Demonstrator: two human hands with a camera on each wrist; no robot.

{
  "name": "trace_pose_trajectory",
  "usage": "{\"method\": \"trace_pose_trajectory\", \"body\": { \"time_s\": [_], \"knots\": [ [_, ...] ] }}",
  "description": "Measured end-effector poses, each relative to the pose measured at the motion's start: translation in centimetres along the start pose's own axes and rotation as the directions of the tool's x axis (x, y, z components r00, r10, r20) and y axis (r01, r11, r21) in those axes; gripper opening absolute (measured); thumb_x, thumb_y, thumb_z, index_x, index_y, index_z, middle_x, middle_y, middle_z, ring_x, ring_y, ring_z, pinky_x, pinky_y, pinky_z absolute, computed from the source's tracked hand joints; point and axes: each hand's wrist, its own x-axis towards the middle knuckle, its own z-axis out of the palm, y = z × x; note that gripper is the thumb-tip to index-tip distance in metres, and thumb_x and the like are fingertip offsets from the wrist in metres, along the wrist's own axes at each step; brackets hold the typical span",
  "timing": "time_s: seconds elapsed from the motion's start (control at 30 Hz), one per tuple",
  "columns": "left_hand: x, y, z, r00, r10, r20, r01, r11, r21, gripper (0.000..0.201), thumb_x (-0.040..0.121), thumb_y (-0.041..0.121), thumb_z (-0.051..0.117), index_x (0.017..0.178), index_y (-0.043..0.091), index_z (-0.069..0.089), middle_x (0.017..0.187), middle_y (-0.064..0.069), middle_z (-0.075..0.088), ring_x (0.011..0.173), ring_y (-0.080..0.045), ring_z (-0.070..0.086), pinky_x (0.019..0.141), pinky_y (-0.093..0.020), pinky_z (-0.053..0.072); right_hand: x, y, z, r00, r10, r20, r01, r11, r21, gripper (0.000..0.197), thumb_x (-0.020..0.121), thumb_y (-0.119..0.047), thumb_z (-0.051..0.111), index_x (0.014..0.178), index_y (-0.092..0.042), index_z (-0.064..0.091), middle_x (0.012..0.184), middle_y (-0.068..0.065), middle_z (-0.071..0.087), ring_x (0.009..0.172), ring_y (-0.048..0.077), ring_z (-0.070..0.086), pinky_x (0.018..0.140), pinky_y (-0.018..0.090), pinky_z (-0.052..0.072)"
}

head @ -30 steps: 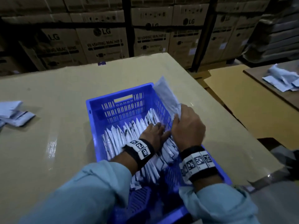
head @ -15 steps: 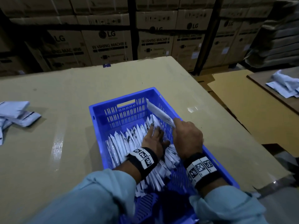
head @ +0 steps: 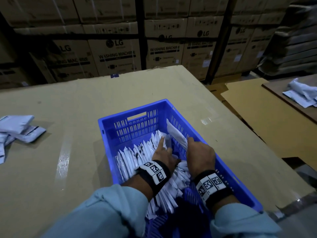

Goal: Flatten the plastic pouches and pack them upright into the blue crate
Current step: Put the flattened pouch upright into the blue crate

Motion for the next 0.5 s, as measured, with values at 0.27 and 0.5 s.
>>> {"method": "trace_pose_trajectory", "body": {
  "time_s": [0.27, 0.5],
  "knots": [
    [-0.7, -0.1, 1.0, 0.998, -0.026, -0.05, 0.021, 0.996, -0.091, 0.036, 0.105, 0.035, 0.04, 0.136, 0.035, 0.058, 0.146, -0.017, 0.048, 0.138, -0.038, 0.043, 0.12, -0.063, -0.014, -0.1, -1.0, 0.0, 0.999, 0.043, 0.014, -0.042, 0.998, -0.039, 0.03, 0.089, -0.007, 0.06, 0.114, -0.02, 0.052, 0.097, 0.006, 0.074, 0.09, 0.029, 0.073, 0.06, 0.034, 0.042],
    [-1.1, 0.1, 0.9, 0.994, -0.091, -0.068, 0.072, 0.969, -0.238, 0.046, 0.104, 0.033, 0.046, 0.15, 0.037, 0.044, 0.16, -0.022, 0.029, 0.152, -0.045, 0.016, 0.118, -0.061, -0.019, 0.3, -0.4, 3.2, 0.983, -0.148, 0.111, 0.151, 0.988, -0.022, 0.029, 0.093, -0.012, 0.053, 0.122, -0.018, 0.052, 0.106, 0.007, 0.071, 0.099, 0.03, 0.071, 0.075, 0.037, 0.055]
  ]
}}
